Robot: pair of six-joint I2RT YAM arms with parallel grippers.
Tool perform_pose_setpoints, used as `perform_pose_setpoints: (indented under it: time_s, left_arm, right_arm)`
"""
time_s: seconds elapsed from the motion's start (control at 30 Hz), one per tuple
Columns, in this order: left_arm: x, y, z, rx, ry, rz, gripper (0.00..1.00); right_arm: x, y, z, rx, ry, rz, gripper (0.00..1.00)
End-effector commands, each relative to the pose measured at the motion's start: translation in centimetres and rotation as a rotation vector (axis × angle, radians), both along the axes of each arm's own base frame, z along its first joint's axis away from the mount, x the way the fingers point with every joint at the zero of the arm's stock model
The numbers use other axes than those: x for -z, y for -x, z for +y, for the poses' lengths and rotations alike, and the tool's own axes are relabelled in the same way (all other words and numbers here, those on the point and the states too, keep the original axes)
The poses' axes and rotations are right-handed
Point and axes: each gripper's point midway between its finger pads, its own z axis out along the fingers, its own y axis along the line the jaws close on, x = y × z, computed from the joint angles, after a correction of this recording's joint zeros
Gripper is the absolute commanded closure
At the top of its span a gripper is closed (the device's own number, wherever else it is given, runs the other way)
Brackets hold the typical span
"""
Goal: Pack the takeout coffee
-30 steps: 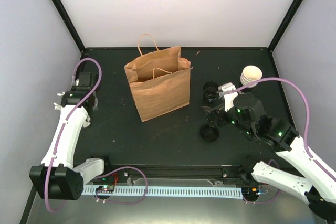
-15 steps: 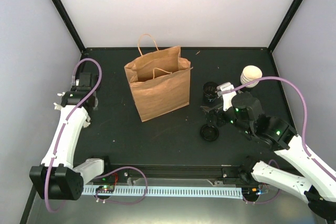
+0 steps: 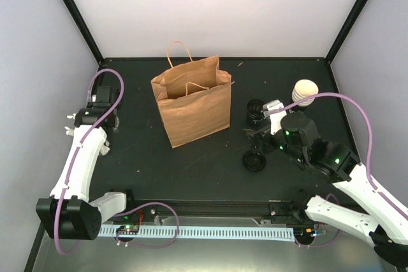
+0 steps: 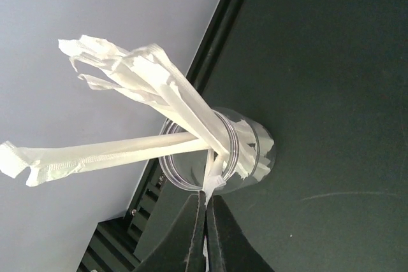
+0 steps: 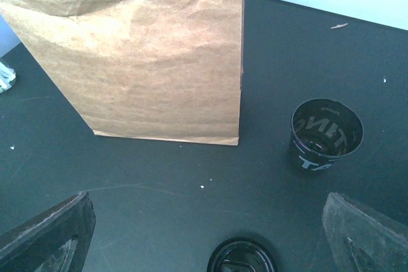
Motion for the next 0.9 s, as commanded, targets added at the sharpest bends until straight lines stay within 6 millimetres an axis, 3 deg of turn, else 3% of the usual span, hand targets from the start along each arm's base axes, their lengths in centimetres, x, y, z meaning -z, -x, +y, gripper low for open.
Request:
perform_pose_setpoints:
  time_s: [0.0, 0.4, 0.7, 0.87]
  left_arm:
    - [-1.9, -0.3, 0.1, -0.002, 0.003, -0.027, 0.98]
    - [-5.3, -0.2, -0.5, -0.011, 0.050, -0.060, 0.99]
    - [-11.5, -0.6, -4.7, 0.159, 0.266, -0.279, 0.99]
    - [-16.0, 0.5, -6.1, 0.239, 0.316, -0.452, 0.98]
  right_arm:
    - [-1.1, -0.2, 0.4, -0.013, -0.025, -0.024, 0.00]
    - [-0.8, -0.3, 1.0, -0.021, -0.030, -0.006, 0.00]
    - [-0.1, -0.7, 1.2, -0.013, -0.003, 0.013, 0.00]
    - [0.2, -0.9, 1.2, -0.007, 0.015, 0.018, 0.00]
